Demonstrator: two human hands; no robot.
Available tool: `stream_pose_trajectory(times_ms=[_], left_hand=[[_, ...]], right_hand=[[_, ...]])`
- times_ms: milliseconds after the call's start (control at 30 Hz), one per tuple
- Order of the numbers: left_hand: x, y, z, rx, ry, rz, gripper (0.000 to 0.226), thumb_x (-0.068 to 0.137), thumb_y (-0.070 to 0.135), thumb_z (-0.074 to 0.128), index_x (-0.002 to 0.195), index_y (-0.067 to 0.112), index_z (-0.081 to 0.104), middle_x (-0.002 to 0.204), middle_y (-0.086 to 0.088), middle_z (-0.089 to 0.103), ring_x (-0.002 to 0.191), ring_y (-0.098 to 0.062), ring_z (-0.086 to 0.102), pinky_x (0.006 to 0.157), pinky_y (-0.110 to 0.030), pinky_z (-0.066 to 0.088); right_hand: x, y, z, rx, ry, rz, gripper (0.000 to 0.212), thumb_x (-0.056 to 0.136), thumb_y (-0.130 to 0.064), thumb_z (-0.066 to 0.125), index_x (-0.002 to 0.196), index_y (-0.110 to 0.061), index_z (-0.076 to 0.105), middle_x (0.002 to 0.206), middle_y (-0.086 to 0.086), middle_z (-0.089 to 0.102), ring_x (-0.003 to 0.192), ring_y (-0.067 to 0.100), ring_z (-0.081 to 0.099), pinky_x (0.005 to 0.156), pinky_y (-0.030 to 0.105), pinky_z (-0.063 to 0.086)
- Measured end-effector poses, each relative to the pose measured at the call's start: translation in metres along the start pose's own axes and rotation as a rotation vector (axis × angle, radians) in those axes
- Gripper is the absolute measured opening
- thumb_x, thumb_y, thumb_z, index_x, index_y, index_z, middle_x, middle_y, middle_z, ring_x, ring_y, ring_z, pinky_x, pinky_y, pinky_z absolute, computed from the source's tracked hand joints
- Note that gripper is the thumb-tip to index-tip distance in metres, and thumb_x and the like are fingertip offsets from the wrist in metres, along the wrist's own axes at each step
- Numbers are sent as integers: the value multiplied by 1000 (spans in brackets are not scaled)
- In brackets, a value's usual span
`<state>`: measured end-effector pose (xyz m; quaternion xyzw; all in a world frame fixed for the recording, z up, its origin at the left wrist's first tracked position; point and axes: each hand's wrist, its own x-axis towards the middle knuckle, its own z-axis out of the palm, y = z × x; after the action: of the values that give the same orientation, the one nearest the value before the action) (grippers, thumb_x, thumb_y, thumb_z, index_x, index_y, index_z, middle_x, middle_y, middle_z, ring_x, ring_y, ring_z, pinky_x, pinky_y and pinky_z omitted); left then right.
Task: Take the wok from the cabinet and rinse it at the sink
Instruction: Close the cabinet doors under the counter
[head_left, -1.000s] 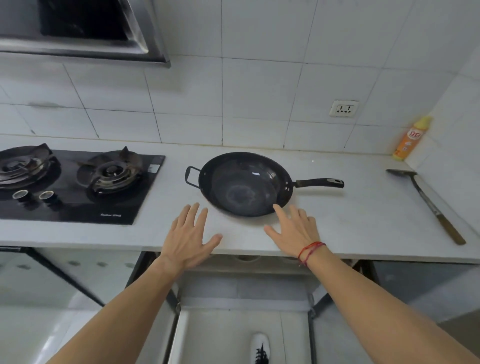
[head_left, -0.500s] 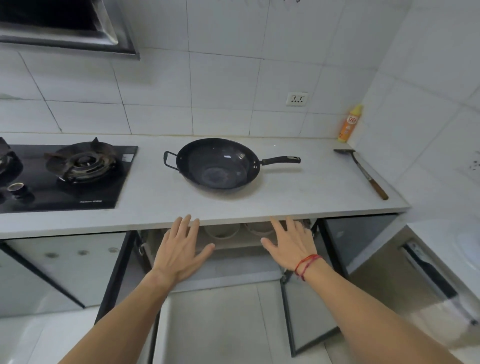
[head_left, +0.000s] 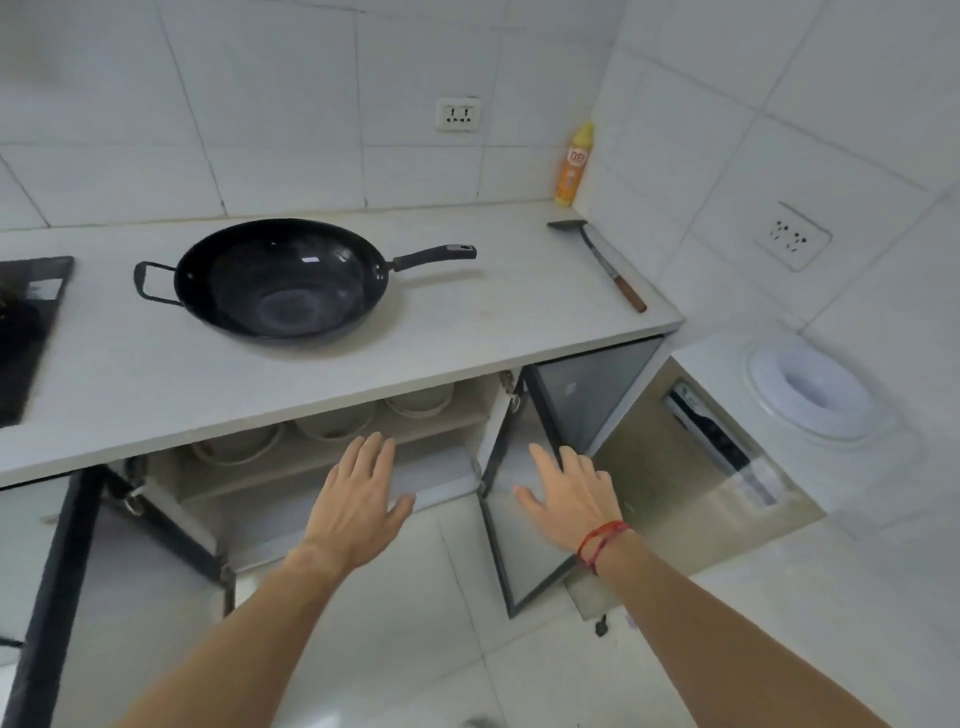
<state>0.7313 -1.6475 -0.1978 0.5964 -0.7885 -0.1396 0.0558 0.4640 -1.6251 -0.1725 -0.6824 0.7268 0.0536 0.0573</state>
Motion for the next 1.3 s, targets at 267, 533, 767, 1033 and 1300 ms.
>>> stream_pose_trajectory(times_ms=[267, 533, 767, 1033, 1300], left_hand=[[43, 86, 52, 13, -125, 205, 77, 91, 30, 65, 152, -2, 32, 159, -19, 33, 148, -38, 29, 116, -48, 31], [81, 157, 105, 113, -287, 347, 77, 102, 31, 41, 160, 13, -7, 168, -5, -11, 155, -21, -9, 123, -36, -1], [105, 193, 144, 206, -362, 483, 84, 95, 9, 44, 159, 13, -10, 167, -7, -16, 154, -25, -13, 123, -45, 15], [108, 203, 175, 188, -516, 547, 91, 89, 0, 49, 160, 14, -6, 165, -5, -24, 153, -21, -17, 123, -49, 14], [97, 170, 176, 251, -468, 602, 93, 90, 4, 47, 158, 12, -16, 159, -5, -35, 153, -22, -17, 123, -51, 14]], right_hand=[[-18, 88, 34, 124, -82, 180, 63, 95, -54, 36, 151, -26, 27, 130, 7, 49, 113, 26, 48, 92, 40, 43], [-6, 122, 92, 280, -233, 293, 61, 97, -52, 37, 148, -20, 26, 139, 9, 48, 124, 29, 46, 99, 44, 43], [16, 121, 129, 510, -260, 356, 52, 101, -39, 40, 146, -12, 33, 142, 11, 49, 125, 29, 51, 99, 43, 46], [16, 119, 142, 676, -190, 387, 42, 103, -16, 35, 144, -17, 44, 121, 12, 66, 109, 33, 62, 89, 39, 49], [19, 93, 144, 790, -216, 454, 38, 102, -15, 39, 138, -21, 52, 111, 10, 69, 101, 31, 63, 81, 31, 47]])
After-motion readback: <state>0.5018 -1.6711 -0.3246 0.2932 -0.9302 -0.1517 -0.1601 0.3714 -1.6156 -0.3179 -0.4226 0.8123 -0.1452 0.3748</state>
